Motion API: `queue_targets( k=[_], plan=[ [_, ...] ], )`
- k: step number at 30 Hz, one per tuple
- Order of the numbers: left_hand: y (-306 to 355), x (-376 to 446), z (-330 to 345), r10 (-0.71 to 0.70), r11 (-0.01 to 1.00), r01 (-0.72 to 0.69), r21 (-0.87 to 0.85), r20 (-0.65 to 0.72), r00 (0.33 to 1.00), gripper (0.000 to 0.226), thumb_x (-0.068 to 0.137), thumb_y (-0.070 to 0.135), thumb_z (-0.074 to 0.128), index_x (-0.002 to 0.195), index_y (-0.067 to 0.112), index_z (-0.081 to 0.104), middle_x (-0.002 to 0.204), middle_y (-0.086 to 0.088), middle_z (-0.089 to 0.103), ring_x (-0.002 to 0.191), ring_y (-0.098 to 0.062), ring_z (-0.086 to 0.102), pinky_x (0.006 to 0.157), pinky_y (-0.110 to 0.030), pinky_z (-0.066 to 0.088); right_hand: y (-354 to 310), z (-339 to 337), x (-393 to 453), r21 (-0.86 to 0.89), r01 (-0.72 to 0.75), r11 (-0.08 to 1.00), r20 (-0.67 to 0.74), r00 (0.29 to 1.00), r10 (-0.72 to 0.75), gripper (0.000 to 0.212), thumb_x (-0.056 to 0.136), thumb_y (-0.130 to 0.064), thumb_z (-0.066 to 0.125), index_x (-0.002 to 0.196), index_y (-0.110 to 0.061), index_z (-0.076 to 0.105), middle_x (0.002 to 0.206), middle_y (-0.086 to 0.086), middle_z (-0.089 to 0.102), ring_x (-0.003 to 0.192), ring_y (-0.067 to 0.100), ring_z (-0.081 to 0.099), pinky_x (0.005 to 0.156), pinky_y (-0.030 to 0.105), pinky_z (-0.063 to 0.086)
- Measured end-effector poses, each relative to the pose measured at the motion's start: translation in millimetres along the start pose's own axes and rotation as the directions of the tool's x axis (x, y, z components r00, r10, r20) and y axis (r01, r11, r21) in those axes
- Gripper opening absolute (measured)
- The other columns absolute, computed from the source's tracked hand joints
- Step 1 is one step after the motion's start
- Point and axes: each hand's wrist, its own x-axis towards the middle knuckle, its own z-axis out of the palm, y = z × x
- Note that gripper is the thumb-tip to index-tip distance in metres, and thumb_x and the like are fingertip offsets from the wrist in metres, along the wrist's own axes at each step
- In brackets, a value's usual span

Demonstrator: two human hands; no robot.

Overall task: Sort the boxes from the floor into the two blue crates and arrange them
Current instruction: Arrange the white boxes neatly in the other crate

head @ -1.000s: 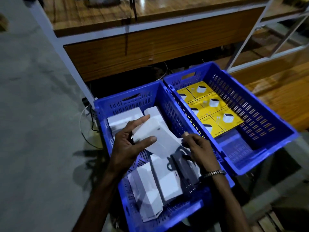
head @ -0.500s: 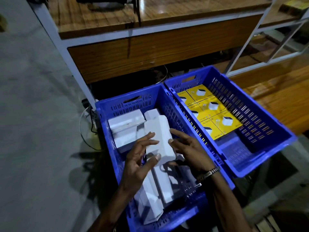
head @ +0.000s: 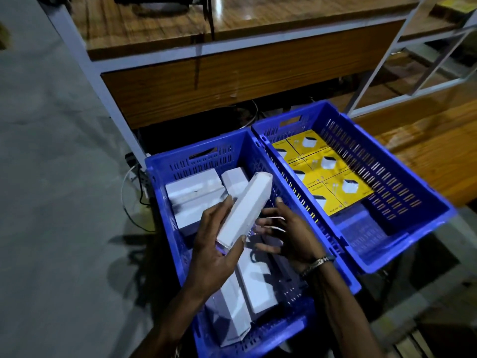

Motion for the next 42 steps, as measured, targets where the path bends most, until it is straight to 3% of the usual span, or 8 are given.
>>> queue_targets(
  k=[6, 15, 21, 25, 28, 31, 36, 42],
  plan=[
    [13, 0, -2, 0.290, 0.954, -0.300, 0.021, 0.210, 0.934, 0.068, 0.087, -0.005, 0.078, 0.148, 0.002, 0.051, 0.146, -0.008, 0.054, 0.140, -0.022, 0.051, 0.114, -0.038, 0.044, -16, -36, 19, 0.189, -0.212, 0.959, 0.292, 0.944, 0.151, 0.085, 0.088, -0.073, 0.051, 0.139, -0.005, 0.059, 0.132, 0.020, 0.058, 0.096, 0.037, 0.070, 0.086, 0.055, 0.058],
    [-28, 35, -11, 0.209, 0.888, -0.263, 0.377, 0.178, 0.962, 0.065, 0.091, -0.001, 0.047, 0.153, 0.018, 0.051, 0.163, -0.008, 0.041, 0.156, -0.029, 0.029, 0.116, -0.056, 0.042, -14, -26, 17, 0.253, -0.020, 0.967, 0.364, 0.929, -0.076, 0.048, 0.090, -0.005, 0.062, 0.138, -0.004, 0.057, 0.134, 0.018, 0.061, 0.106, 0.027, 0.068, 0.089, 0.035, 0.058],
    [-60, 65, -4, -0.173, 0.953, 0.170, 0.249, -0.012, 0.985, 0.058, 0.092, 0.008, 0.074, 0.145, 0.025, 0.058, 0.141, 0.003, 0.063, 0.126, -0.012, 0.059, 0.100, -0.025, 0.049, -14, -14, 39, -0.109, 0.148, 0.983, 0.174, 0.976, -0.128, 0.057, 0.088, -0.008, 0.076, 0.138, -0.024, 0.055, 0.131, 0.026, 0.066, 0.096, 0.031, 0.063, 0.082, 0.036, 0.049],
    [-75, 69, 6, -0.443, 0.851, 0.374, 0.369, 0.121, 0.888, 0.037, 0.091, 0.039, 0.073, 0.127, 0.030, 0.069, 0.121, 0.007, 0.073, 0.110, -0.016, 0.070, 0.092, -0.034, 0.057, -21, 7, 85, -0.472, 0.283, 0.835, 0.000, 0.947, -0.322, 0.069, 0.085, -0.025, 0.073, 0.147, -0.015, 0.044, 0.135, 0.018, 0.063, 0.108, 0.026, 0.067, 0.084, 0.036, 0.060],
    [-77, 65, 12, -0.498, 0.832, 0.350, 0.431, 0.301, 0.813, 0.031, 0.092, 0.044, 0.072, 0.118, 0.028, 0.071, 0.113, 0.004, 0.077, 0.109, -0.019, 0.071, 0.092, -0.040, 0.058, -24, 21, 112, -0.730, 0.267, 0.629, 0.037, 0.934, -0.354, 0.065, 0.092, -0.025, 0.065, 0.150, -0.008, 0.041, 0.143, 0.017, 0.056, 0.128, 0.033, 0.057, 0.107, 0.040, 0.046],
    [-79, 64, 17, -0.508, 0.833, 0.327, 0.446, 0.383, 0.772, 0.038, 0.094, 0.043, 0.070, 0.125, 0.021, 0.068, 0.120, -0.005, 0.074, 0.112, -0.025, 0.069, 0.095, -0.045, 0.057, -29, 30, 124, -0.812, 0.223, 0.539, 0.031, 0.939, -0.341, 0.048, 0.100, -0.010, 0.054, 0.147, -0.004, 0.044, 0.142, 0.025, 0.054, 0.129, 0.039, 0.053, 0.100, 0.038, 0.041],
    [-77, 64, 24, -0.455, 0.822, 0.147, 0.550, 0.480, 0.750, 0.034, 0.101, 0.042, 0.059, 0.120, 0.014, 0.065, 0.106, -0.003, 0.068, 0.102, -0.024, 0.065, 0.072, -0.029, 0.039, -28, 25, 149, -0.907, 0.129, 0.402, 0.025, 0.967, -0.254, 0.082, 0.068, -0.031, 0.045, 0.149, -0.015, 0.046, 0.131, 0.026, 0.062, 0.120, 0.043, 0.061, 0.098, 0.042, 0.047],
    [-77, 77, 37, -0.484, 0.825, 0.123, 0.551, 0.577, 0.658, 0.031, 0.105, 0.039, 0.049, 0.110, 0.011, 0.059, 0.107, -0.012, 0.067, 0.105, -0.033, 0.064, 0.080, -0.038, 0.048, -23, 27, 169, -0.855, 0.008, 0.519, -0.097, 0.980, -0.174, 0.039, 0.069, -0.036, 0.046, 0.101, -0.017, 0.056, 0.101, 0.013, 0.056, 0.096, 0.022, 0.054, 0.090, 0.036, 0.045]
  ],
)
